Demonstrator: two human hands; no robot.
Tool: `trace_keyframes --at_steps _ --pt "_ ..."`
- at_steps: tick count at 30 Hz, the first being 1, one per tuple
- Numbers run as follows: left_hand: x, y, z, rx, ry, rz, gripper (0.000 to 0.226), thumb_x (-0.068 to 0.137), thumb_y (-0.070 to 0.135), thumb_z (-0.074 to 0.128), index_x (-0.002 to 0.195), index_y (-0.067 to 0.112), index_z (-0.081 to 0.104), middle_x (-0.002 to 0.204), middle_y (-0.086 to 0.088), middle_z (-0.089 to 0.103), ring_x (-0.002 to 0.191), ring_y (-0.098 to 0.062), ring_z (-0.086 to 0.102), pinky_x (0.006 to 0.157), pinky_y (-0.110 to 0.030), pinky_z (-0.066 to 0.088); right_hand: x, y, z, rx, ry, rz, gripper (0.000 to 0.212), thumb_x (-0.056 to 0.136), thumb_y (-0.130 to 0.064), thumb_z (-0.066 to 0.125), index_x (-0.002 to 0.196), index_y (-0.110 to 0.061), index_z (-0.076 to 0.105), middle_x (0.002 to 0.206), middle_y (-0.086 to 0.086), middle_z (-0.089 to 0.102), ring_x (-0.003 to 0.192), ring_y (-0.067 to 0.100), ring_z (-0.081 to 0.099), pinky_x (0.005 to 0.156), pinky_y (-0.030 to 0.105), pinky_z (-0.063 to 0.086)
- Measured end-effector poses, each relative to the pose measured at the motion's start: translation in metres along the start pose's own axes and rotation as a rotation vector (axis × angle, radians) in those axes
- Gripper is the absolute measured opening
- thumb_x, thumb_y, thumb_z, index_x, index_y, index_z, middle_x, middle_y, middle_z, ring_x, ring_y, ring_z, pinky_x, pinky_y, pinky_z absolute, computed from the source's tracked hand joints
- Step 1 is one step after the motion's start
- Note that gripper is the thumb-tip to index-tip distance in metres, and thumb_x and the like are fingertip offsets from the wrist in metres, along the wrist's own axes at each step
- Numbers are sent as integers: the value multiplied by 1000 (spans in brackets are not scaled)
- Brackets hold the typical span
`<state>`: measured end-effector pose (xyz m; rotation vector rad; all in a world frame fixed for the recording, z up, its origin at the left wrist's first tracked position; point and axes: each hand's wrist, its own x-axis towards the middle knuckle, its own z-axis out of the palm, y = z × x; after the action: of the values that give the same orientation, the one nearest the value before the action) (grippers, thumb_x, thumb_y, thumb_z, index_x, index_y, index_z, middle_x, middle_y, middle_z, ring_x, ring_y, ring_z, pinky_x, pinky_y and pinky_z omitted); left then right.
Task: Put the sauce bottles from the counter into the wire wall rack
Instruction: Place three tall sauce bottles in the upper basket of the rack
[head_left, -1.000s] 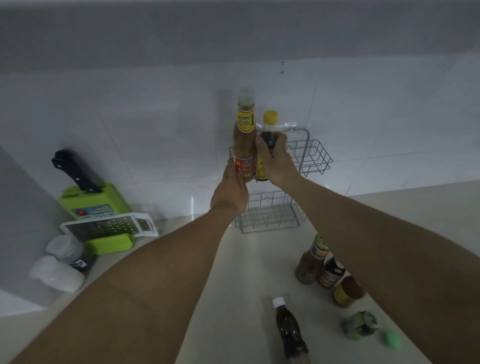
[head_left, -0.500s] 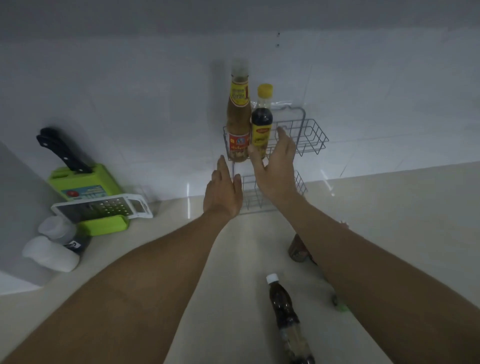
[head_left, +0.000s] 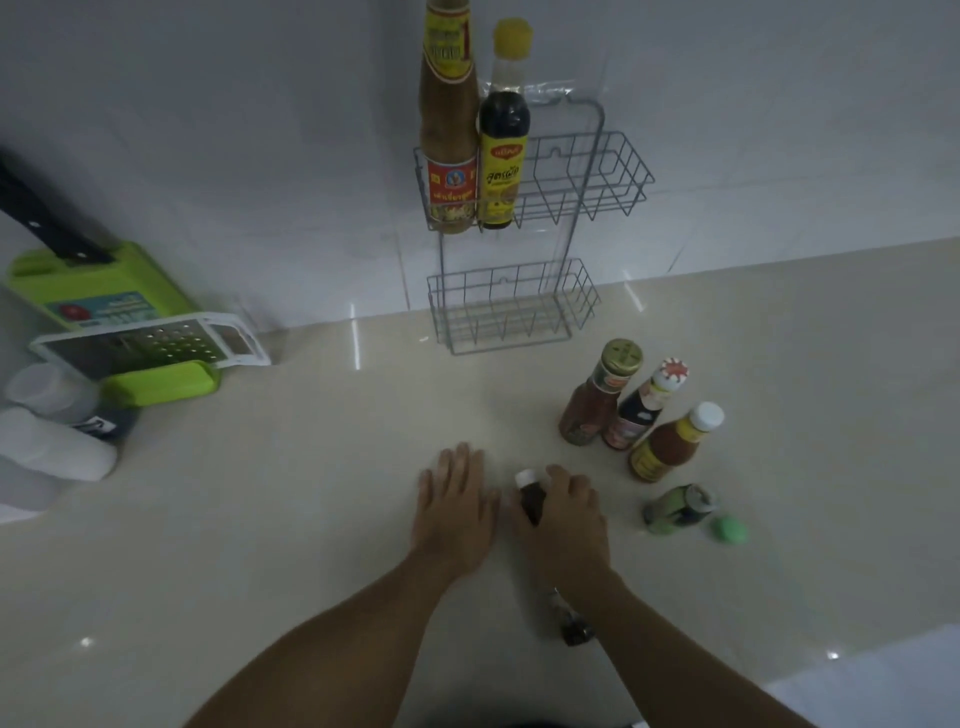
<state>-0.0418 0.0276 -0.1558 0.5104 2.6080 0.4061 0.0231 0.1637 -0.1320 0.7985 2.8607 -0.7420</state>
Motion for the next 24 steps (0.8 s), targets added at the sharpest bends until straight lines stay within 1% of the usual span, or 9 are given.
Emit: trace_keyframes --at_steps 3,7,10,12,14,17,19,21,24 --pt "-11 0 18 103 4 -6 65 107 47 14 161 22 -14 167 -5 -24 154 -28 -23 124 -50 -11 -17 14 14 -2 -52 1 52 91 -57 53 125 -18 42 115 7 48 103 29 54 79 40 49" --pt "-10 -1 18 122 -30 -11 65 106 49 11 160 23 -17 166 -5 -27 153 -28 -26 124 -50 -13 -14 16 13 26 -73 1 46 95 -48 55 124 -14 44 113 9 51 95 29 56 73 35 45" --pt "-8 -2 13 121 -62 5 65 107 49 12 160 23 -16 167 -5 -25 154 -28 -24 124 -49 -12 -5 10 4 186 -75 -30 50 94 -35 62 134 -10 43 119 13 51 96 32 57 71 31 39" --pt "-6 -4 5 89 -59 20 65 107 48 14 161 23 -10 170 -4 -16 156 -27 -17 125 -46 -9 3 -2 -8 321 -49 -84 52 94 -29 65 138 -11 43 120 12 52 99 31 57 74 29 38" --pt "-2 -6 -7 59 -51 47 64 107 45 16 162 20 -7 171 -5 -8 157 -26 -11 126 -43 -4 14 -20 -26 402 17 -168 48 93 -35 65 133 -17 47 116 6 54 97 22 56 75 23 38" --pt "13 -5 -35 -3 -35 26 65 107 44 16 161 17 -9 171 -4 -7 157 -25 -9 127 -41 -2 36 -53 -61 471 109 -285 51 89 -46 66 131 -24 48 113 -1 54 94 10 51 79 12 38" --pt "26 1 -61 -46 17 0 66 107 46 13 161 17 -11 171 -4 -8 157 -23 -9 127 -40 -2 52 -76 -88 530 172 -345 59 85 -51 70 133 -25 48 116 -2 53 95 4 49 82 6 39" --pt "41 10 -93 -93 109 6 67 107 46 14 161 16 -12 171 -5 -7 157 -22 -7 128 -39 -1 70 -99 -119 589 262 -391 66 79 -54 75 132 -27 48 116 -5 49 95 -1 47 81 0 34" --pt "62 25 -150 -221 324 15 70 107 46 22 161 15 -7 171 -7 1 157 -24 4 127 -38 7 100 -130 -171 632 416 -464 64 78 -50 78 131 -25 51 108 -4 53 97 12 53 82 6 36"
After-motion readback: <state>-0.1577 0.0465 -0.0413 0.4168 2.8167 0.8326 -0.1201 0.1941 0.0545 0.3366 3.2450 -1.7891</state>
